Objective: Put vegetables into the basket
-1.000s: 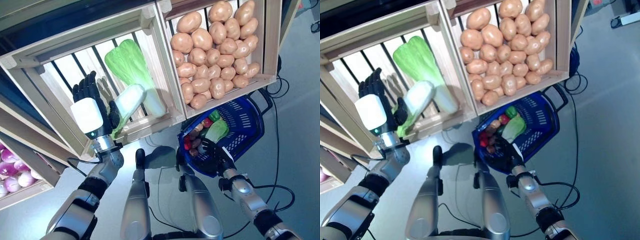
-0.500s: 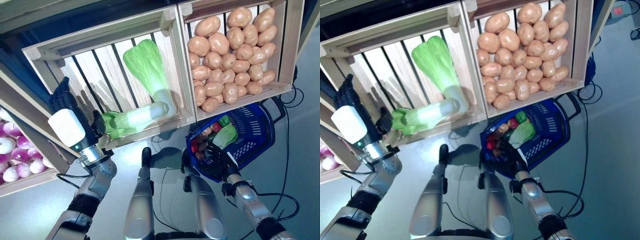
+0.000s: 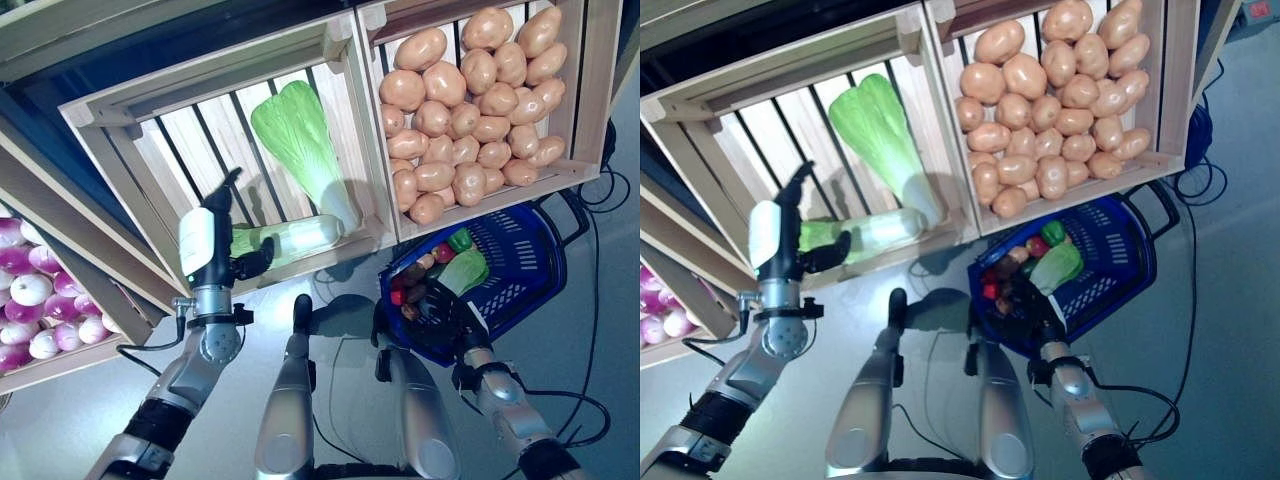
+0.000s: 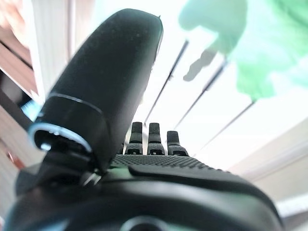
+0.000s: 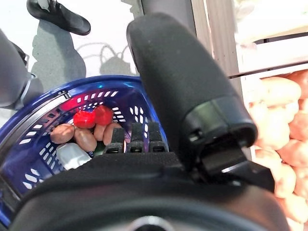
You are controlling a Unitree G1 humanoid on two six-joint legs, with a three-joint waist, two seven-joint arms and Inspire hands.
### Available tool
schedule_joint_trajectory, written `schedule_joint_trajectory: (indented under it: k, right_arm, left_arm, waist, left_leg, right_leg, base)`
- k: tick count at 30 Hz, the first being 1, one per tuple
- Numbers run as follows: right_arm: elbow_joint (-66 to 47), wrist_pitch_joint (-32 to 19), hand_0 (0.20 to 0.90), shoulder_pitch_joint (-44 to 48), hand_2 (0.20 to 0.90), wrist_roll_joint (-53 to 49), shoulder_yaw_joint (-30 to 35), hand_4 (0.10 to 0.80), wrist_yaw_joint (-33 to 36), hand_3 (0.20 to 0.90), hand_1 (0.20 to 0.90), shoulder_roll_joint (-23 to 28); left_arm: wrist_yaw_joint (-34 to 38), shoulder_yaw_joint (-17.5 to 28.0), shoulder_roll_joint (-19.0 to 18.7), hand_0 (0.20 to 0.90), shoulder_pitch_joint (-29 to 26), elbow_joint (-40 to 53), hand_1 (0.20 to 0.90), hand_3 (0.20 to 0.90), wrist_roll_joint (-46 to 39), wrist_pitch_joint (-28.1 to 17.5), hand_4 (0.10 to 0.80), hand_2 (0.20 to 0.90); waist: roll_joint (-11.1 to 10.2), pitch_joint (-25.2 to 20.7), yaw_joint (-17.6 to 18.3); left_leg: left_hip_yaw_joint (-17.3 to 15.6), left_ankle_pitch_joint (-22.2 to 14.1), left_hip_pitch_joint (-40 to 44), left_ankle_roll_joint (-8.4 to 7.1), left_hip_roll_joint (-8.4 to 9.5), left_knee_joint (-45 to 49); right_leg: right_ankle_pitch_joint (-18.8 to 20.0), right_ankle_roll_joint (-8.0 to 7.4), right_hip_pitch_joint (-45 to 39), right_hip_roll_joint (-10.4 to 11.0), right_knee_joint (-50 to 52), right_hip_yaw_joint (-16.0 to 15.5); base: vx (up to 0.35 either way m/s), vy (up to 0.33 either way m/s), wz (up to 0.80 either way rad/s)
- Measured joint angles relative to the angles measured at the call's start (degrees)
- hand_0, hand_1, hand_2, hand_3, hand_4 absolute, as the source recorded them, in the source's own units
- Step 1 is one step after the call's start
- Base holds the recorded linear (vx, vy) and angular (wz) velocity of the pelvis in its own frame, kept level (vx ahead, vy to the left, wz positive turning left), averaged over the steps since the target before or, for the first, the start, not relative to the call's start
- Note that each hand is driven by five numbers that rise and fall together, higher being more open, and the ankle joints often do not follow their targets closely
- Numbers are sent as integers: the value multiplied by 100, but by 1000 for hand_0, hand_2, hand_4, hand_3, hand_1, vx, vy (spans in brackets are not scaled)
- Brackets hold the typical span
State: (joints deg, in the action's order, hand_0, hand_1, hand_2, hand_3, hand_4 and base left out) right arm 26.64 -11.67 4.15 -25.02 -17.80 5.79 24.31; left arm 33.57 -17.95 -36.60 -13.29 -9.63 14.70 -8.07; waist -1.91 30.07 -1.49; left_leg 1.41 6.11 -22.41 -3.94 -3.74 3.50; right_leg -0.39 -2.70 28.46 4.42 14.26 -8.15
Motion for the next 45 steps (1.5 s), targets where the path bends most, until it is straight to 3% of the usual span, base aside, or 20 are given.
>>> schedule_joint_trajectory:
  k: [8,14,19,24,29,36,41,45]
  right_arm:
    - [19,2,900,4,900,1,-14,800,-3,900,900,58]
    - [72,3,900,5,900,1,-55,800,-4,900,900,118]
    - [75,3,900,15,900,2,-66,800,-11,900,900,141]
    - [132,4,900,48,900,0,-99,800,-17,900,900,223]
    - [134,4,900,62,900,1,-100,800,-17,900,900,227]
    - [134,3,900,62,900,2,-100,800,-16,900,900,222]
    - [131,2,900,50,900,3,-95,800,-14,900,900,217]
    - [132,2,900,47,900,4,-94,800,-14,900,900,214]
  left_arm:
    - [-873,-441,-727,900,-786,81,900,900,-2,-1,800,900]
    - [-1227,-787,-958,900,-1408,79,900,900,-36,107,800,900]
    - [-1618,-873,-974,900,-1598,56,900,900,-208,259,800,900]
    - [-2038,-1275,-1017,900,-1912,-104,900,900,-215,643,800,900]
    - [-2288,-1318,-1023,900,-1923,-159,900,900,-419,924,800,900]
    - [-2054,-1186,-1024,900,-1827,-158,900,900,-429,1050,800,900]
    - [-1764,-614,-987,900,-1358,-149,900,900,-407,1177,800,900]
    - [-1678,-545,-896,900,-994,-166,900,900,-399,1415,800,900]
  waist:
    - [87,-3,47]
    - [98,-3,132]
    - [98,-3,227]
    - [98,-3,308]
    - [98,-3,364]
    - [98,-3,325]
    - [106,-4,303]
    - [116,-2,193]
  left_leg:
    - [-13,5,14,-5,-3,6]
    - [-32,4,18,-5,-8,8]
    - [-77,4,3,-5,-2,7]
    - [-107,7,-15,-8,-9,10]
    - [-121,7,-15,-8,-14,8]
    - [-103,7,-38,-9,-13,8]
    - [-19,17,-132,-24,-15,8]
    - [1,28,-229,-35,-16,12]
  right_leg:
    - [0,0,1,-5,28,16]
    - [6,11,19,-16,44,44]
    - [0,3,84,-20,87,110]
    - [0,2,112,-28,99,127]
    - [0,3,117,-31,98,132]
    - [-6,5,130,-27,103,113]
    - [-20,23,199,-24,110,49]
    - [-24,39,281,-15,129,6]
  base:
    - [0,0,0]
    - [0,0,0]
    - [0,6,-5]
    - [1,1,-2]
    - [0,0,0]
    - [2,-17,1]
    - [-5,-25,5]
    - [-10,0,6]
